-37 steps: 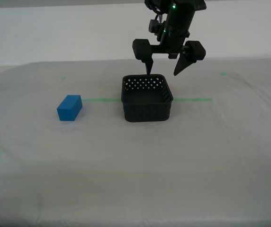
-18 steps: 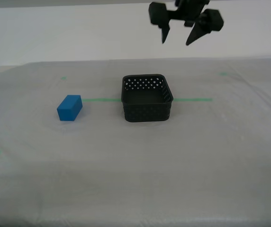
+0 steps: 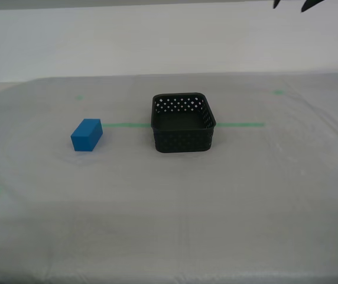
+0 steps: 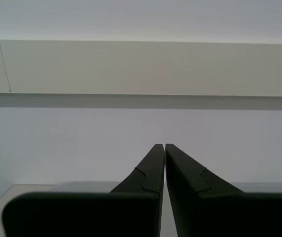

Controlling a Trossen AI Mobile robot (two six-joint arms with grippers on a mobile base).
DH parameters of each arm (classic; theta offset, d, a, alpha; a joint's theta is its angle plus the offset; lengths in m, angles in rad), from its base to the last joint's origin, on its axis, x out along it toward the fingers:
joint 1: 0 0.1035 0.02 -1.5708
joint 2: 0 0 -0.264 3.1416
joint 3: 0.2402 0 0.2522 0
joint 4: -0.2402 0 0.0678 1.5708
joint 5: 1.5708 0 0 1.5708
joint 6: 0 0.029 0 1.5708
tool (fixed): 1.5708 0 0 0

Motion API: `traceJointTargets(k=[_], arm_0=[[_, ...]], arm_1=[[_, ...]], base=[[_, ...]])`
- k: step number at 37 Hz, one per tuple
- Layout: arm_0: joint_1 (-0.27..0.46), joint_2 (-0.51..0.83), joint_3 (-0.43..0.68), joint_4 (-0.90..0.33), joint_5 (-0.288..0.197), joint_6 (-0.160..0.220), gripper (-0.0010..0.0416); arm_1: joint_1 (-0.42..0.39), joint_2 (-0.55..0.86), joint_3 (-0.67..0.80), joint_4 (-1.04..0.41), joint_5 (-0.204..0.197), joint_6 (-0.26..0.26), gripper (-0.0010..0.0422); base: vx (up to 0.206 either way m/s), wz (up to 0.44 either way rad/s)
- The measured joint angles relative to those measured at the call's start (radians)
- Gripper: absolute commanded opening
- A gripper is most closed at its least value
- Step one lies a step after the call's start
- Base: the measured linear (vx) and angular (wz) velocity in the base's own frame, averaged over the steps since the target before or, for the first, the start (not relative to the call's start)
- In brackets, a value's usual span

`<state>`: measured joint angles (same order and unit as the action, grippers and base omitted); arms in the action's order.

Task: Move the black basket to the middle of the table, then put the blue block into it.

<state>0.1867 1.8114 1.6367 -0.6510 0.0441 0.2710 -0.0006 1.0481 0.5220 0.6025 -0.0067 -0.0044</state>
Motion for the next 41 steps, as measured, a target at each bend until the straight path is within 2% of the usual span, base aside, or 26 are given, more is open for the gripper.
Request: traceJointTargets(k=[10,16,20,27,32,41], arm_0=[[-0.128,-0.005,-0.002,-0.042,0.0,-0.112,0.0272],[-0.187,-0.006,-0.023,-0.021,0.0,-0.163,0.0247],[-0.219,-0.016,-0.078,0.036,0.001,-0.17,0.0228],[-0.259,-0.053,-0.238,0.181,0.0,-0.181,0.0187],[-0.261,-0.06,-0.304,0.204,0.001,-0.183,0.0162],[-0.259,-0.06,-0.329,0.208,0.001,-0.182,0.0143]], arm_1=[[0.0,0.0,0.0,0.0,0.0,0.0,0.0],[0.0,0.0,0.0,0.0,0.0,0.0,0.0],[0.0,0.0,0.0,0.0,0.0,0.0,0.0],[0.0,0.0,0.0,0.0,0.0,0.0,0.0],[0.0,0.0,0.0,0.0,0.0,0.0,0.0],[0.0,0.0,0.0,0.0,0.0,0.0,0.0]], base=[[0.0,0.0],[0.0,0.0],[0.0,0.0],[0.0,0.0],[0.0,0.0],[0.0,0.0]])
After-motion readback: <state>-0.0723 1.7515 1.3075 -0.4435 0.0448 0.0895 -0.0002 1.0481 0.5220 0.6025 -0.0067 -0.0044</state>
